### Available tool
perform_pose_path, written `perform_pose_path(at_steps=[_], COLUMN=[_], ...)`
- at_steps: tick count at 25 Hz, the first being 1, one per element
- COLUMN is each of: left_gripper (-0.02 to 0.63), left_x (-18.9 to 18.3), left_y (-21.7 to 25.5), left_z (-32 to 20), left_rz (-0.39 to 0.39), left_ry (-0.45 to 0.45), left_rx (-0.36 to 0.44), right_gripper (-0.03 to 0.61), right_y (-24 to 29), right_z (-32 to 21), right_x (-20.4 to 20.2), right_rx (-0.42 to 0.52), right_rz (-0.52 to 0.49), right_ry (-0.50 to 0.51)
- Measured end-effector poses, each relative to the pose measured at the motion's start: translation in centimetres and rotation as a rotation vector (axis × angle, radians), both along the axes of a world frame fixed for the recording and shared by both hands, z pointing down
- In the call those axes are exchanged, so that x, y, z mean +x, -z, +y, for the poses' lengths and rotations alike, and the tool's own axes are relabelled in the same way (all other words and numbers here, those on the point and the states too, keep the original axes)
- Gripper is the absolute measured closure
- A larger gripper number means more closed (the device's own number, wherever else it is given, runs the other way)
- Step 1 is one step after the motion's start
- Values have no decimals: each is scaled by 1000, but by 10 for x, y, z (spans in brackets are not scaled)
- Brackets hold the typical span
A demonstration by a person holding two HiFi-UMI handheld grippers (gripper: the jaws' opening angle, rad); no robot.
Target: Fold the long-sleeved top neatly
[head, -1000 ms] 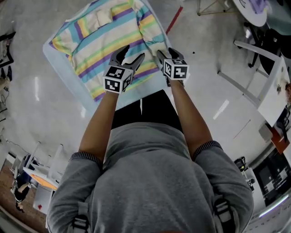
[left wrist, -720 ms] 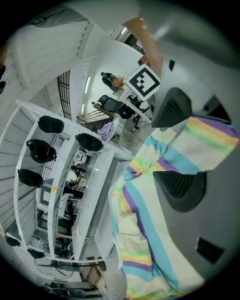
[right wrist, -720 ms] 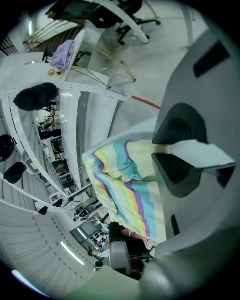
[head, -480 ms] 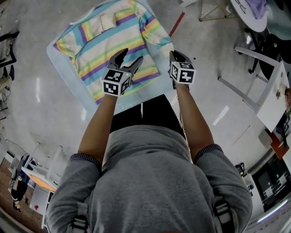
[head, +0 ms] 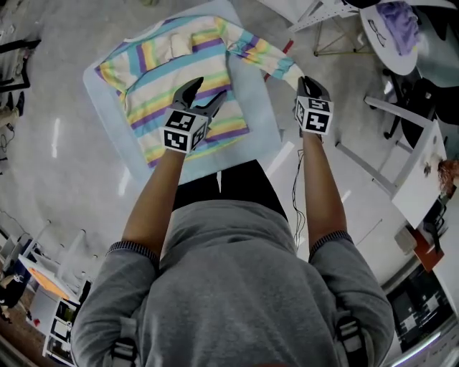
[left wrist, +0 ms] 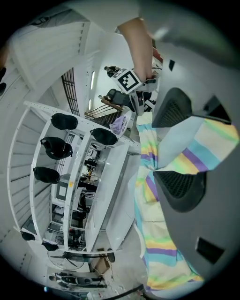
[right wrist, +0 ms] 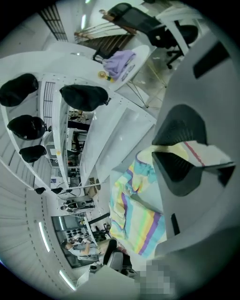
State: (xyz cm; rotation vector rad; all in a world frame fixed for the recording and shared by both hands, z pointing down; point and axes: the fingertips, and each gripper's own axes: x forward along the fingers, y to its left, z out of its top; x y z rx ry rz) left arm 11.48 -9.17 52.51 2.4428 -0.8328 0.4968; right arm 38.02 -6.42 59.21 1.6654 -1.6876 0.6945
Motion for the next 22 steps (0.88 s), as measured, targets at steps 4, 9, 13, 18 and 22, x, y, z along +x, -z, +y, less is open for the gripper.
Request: perform_pose_path(at_steps=[4,9,13,18,22], left_gripper=[310,310,310,310,310], left_x=[-1,-3,-10,-23,-35], left_y=[8,17,23,34,43], left_z=[-6,-15,-22,-34,-42], left_rz=[2,0,-1,5,14], left_ry=[28,70,109,158,180], left_rx=[18,32,40,62,87], right_gripper=[529,528,528,528,535], right_y=[14,33,47,75,109], right_z=[-14,-35,-54,-89,-116], right_x=[21,52,62,50,23], right_rx=[31,66,105,210,328], right_rz=[93,222,278,392,548], right_ry=[46,100,135,223,350])
